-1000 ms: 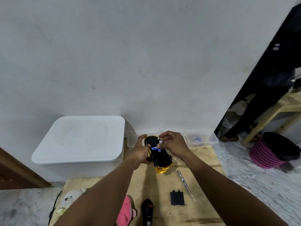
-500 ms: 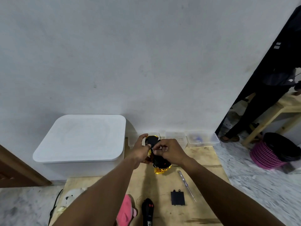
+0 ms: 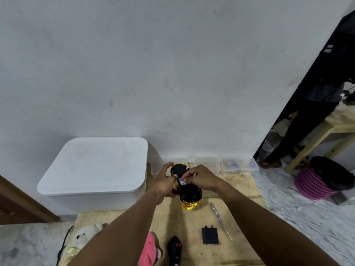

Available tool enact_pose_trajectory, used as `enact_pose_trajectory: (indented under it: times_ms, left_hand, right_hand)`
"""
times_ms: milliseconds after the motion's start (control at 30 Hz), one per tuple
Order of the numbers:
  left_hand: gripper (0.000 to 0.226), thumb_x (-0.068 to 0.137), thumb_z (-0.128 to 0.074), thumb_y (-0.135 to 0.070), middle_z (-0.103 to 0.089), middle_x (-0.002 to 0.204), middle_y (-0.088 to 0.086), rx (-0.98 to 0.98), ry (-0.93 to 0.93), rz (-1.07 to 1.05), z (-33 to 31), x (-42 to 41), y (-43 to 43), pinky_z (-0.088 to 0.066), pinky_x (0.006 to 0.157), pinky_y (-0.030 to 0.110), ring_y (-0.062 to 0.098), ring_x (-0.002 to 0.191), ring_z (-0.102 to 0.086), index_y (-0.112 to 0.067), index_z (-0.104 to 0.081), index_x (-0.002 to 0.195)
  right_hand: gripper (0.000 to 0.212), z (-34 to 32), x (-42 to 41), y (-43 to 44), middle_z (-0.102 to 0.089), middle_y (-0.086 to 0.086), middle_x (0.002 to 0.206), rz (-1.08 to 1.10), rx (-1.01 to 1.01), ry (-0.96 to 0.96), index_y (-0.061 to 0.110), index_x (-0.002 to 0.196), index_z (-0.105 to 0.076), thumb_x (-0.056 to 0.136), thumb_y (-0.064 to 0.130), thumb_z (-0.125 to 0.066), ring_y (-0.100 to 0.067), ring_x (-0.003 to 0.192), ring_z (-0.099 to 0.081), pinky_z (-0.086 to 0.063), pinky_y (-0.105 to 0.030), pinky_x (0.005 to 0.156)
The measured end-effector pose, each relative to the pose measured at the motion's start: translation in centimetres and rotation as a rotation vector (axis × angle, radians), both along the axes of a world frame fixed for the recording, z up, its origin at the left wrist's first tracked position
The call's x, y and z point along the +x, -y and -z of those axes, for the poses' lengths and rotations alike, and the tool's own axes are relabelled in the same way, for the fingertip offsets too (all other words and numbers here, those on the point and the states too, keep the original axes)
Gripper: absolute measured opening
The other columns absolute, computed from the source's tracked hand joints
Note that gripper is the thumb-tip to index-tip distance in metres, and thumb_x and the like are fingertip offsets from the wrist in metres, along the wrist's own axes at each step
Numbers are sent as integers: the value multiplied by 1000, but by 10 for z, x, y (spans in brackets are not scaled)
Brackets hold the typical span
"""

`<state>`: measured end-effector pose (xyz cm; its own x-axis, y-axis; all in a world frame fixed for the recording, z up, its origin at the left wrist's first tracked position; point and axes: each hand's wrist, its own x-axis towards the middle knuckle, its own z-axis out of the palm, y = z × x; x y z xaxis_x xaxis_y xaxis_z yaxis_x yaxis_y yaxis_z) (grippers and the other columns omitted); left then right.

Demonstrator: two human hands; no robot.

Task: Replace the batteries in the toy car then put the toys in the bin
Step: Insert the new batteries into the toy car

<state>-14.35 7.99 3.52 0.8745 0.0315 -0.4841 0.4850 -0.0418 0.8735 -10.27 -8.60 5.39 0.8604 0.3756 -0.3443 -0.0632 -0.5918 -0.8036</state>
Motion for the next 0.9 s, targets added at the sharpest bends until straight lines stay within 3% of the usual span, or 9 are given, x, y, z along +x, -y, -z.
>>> enact_pose_trajectory:
  times_ms: [67, 167, 267, 333, 433, 600, 733, 900]
  left_hand:
    - [47, 104, -43, -12, -60, 119, 16, -14, -14, -15, 0, 2, -3, -60, 59, 39, 34, 66, -69, -44, -39, 138]
    - [49, 104, -42, -10, -60, 123, 18, -31, -31, -37, -2, 6, -6, -59, 58, 39, 35, 67, -69, -45, -37, 138]
    - [49, 105, -41, -10, -62, 120, 18, -48, -41, -49, -2, 7, -6, -58, 56, 38, 35, 65, -69, -45, -36, 138]
    - [49, 104, -41, -10, -63, 117, 17, -61, -42, -56, -1, 8, -5, -59, 58, 40, 36, 66, -70, -45, -36, 138]
    - [49, 104, -41, -9, -64, 116, 19, -91, -44, -81, -1, 9, -3, -60, 58, 43, 37, 65, -70, -44, -38, 137]
    - [50, 103, -41, -8, -64, 116, 20, -92, -48, -100, 1, 11, -3, -60, 58, 43, 37, 62, -70, -44, -37, 137]
    - [51, 103, -40, -9, -64, 115, 20, -102, -48, -145, 3, 13, -4, -57, 53, 39, 33, 56, -68, -44, -35, 139]
    - [51, 103, -41, -9, -67, 106, 17, -99, -46, -199, 3, 15, -2, -57, 52, 37, 34, 61, -67, -44, -34, 140]
  right_hand:
    - [27, -6, 2, -2, -70, 1, 105, 89, 84, -71, 24, 92, -76, 85, 4, -59, -14, 95, -62, -51, -27, 75]
    - [39, -11, 7, -1, -71, 0, 96, 171, 155, -109, 18, 112, -69, 89, -3, -44, -14, 76, -55, -39, -26, 58]
    - [53, -8, 11, 1, -68, -6, 108, 206, 237, -79, 18, 122, -65, 84, -14, -46, -18, 90, -66, -50, -25, 64]
    - [49, -4, 10, 1, -68, -8, 106, 288, 289, -21, 20, 116, -68, 79, -13, -63, -22, 95, -68, -56, -25, 68]
    - [38, 2, 7, -2, -69, -6, 89, 447, 331, 53, 18, 100, -73, 70, -3, -81, -21, 84, -68, -59, -31, 71]
    - [29, 8, 1, -7, -70, -2, 86, 513, 224, 224, 16, 91, -74, 67, 6, -86, -11, 80, -67, -51, -18, 66]
    - [26, 12, 0, -8, -71, 1, 85, 521, 169, 284, 16, 92, -74, 70, 11, -87, -11, 80, -68, -56, -23, 73]
    - [24, 15, 0, -9, -72, -2, 82, 507, 161, 276, 12, 90, -75, 70, 6, -86, -13, 77, -69, -55, -19, 71]
